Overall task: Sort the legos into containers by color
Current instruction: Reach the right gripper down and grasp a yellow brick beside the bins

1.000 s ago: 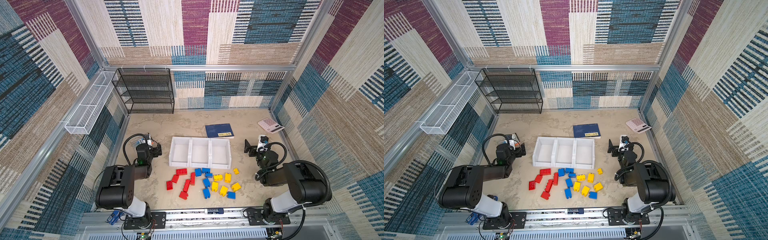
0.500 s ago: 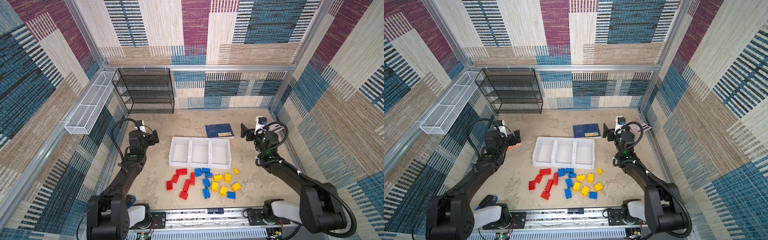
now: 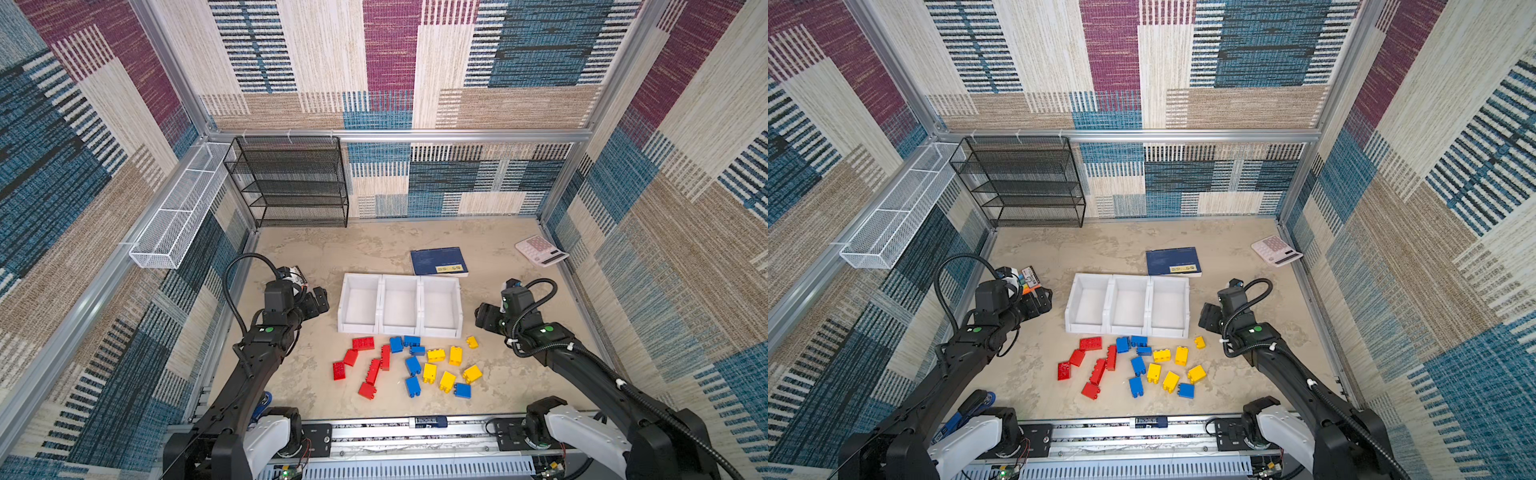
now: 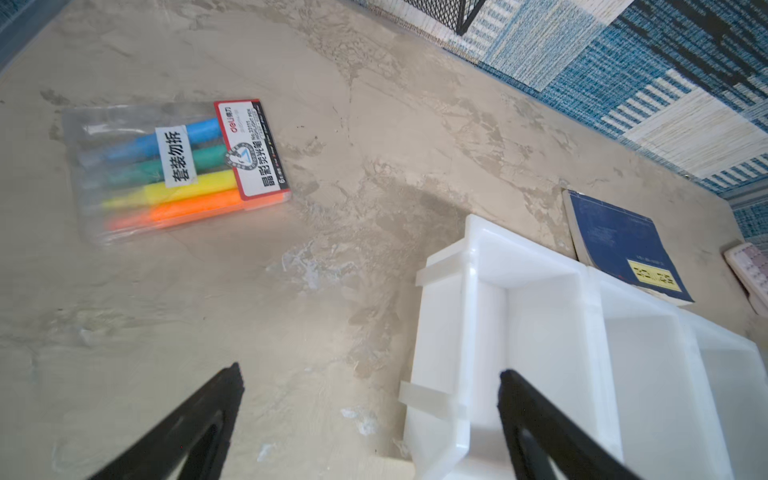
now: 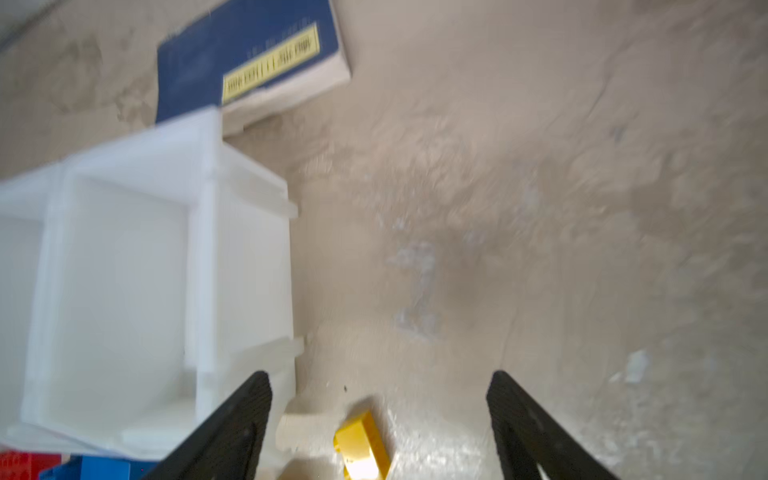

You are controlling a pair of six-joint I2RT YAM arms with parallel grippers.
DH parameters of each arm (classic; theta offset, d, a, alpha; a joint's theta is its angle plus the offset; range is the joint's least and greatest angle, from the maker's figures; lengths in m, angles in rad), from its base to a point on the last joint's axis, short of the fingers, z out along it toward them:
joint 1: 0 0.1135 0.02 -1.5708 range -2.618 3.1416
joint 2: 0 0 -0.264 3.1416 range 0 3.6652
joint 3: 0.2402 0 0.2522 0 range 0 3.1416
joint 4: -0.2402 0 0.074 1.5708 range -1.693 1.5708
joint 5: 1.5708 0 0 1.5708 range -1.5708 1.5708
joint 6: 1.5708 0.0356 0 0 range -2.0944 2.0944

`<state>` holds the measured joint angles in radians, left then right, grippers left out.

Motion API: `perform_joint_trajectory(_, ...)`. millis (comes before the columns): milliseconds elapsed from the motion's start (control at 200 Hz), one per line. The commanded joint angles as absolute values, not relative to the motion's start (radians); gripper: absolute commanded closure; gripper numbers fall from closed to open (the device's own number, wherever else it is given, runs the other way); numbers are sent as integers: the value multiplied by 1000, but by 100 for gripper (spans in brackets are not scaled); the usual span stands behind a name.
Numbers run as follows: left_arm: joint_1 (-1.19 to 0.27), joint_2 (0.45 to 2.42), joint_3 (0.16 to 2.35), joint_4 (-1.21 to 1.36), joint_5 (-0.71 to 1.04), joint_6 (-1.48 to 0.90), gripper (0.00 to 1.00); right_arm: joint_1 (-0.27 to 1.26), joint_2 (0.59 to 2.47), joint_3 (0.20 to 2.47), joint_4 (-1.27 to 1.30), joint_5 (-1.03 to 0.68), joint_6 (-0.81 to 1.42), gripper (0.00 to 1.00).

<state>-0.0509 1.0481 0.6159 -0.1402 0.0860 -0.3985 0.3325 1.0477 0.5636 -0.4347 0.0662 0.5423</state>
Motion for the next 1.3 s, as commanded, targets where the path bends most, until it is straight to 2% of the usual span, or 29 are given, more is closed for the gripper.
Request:
perform_joint_trajectory(0, -60, 1058, 622, -157, 115, -435, 1, 383, 1108, 577, -520, 66, 655, 19)
perform_joint_trajectory(326, -69, 1050, 614, -158, 115, -460, 1, 444, 1228, 602, -537, 64, 678, 28)
perform_joint_trajectory(641, -72, 1054, 611, -159, 125, -468, 2, 495, 1352, 662, -579, 110, 645, 44)
perform_joint_trajectory(826, -74, 1057, 613, -159, 123, -468, 2, 515, 1383, 681, -594, 117, 637, 50)
perform_joint_trajectory(1082, -74, 1050, 607, -163, 109, -463, 2, 523, 1407, 668, -584, 128, 653, 67)
perform_joint_trajectory(1292, -74, 1059, 613, -169, 117, -470, 2, 524, 1377, 660, -587, 138, 665, 73)
